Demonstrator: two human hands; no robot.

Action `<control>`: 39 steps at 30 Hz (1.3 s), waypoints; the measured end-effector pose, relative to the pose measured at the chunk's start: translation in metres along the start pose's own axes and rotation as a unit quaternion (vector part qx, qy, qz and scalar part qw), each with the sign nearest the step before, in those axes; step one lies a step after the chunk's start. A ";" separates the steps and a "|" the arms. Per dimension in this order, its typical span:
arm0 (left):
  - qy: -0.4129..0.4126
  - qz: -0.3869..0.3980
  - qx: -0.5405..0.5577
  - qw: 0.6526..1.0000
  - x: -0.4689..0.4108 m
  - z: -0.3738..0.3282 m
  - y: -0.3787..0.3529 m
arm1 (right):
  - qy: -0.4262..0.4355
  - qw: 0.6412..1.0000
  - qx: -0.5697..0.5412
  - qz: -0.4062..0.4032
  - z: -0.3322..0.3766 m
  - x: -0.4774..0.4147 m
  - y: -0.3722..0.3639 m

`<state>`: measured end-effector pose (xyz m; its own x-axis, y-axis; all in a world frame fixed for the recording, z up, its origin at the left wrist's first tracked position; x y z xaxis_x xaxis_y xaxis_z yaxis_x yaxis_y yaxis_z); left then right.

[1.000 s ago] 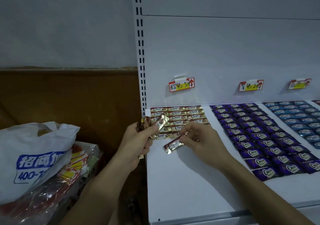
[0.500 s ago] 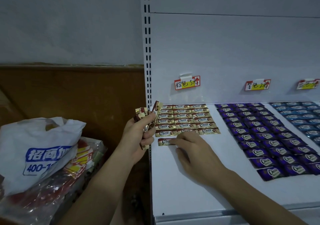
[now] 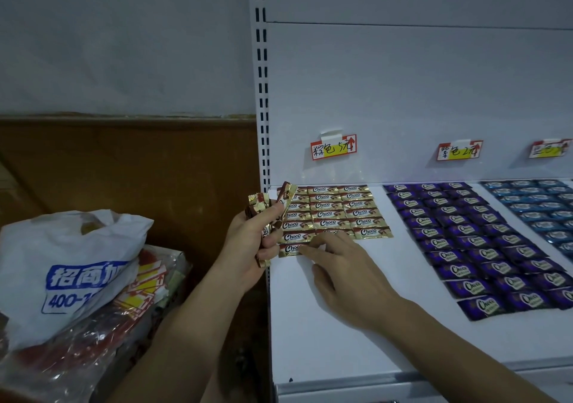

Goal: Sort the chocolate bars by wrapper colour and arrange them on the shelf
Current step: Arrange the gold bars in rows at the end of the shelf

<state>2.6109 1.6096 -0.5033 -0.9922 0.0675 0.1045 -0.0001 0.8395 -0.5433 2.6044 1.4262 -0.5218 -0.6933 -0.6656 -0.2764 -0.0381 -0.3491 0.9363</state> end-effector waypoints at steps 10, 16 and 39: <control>-0.032 0.008 -0.165 0.986 0.010 0.010 -0.014 | -0.108 0.854 -0.492 -0.126 -0.019 -0.023 0.042; -0.116 -0.034 -0.273 0.954 0.017 0.026 -0.036 | -0.089 0.842 -0.517 -0.126 -0.022 -0.014 0.039; -0.103 -0.081 -0.789 0.601 0.055 0.044 -0.055 | -0.215 0.970 -0.069 -0.096 -0.042 0.014 0.014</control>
<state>2.5506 1.5439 -0.5045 -0.9895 -0.0168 -0.1434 -0.1417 0.3039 0.9421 2.6243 1.3843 -0.5215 -0.9199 -0.2541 -0.2986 -0.1196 -0.5436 0.8308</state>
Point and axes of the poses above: each hand's wrist, its own x-axis away from the middle knuckle, its own y-axis out of the back of the hand, z = x × y, the point moved 2 cm from there along -x, towards the middle knuckle, and after that the axes turned 7 degrees about z, right-handed, at the moved point
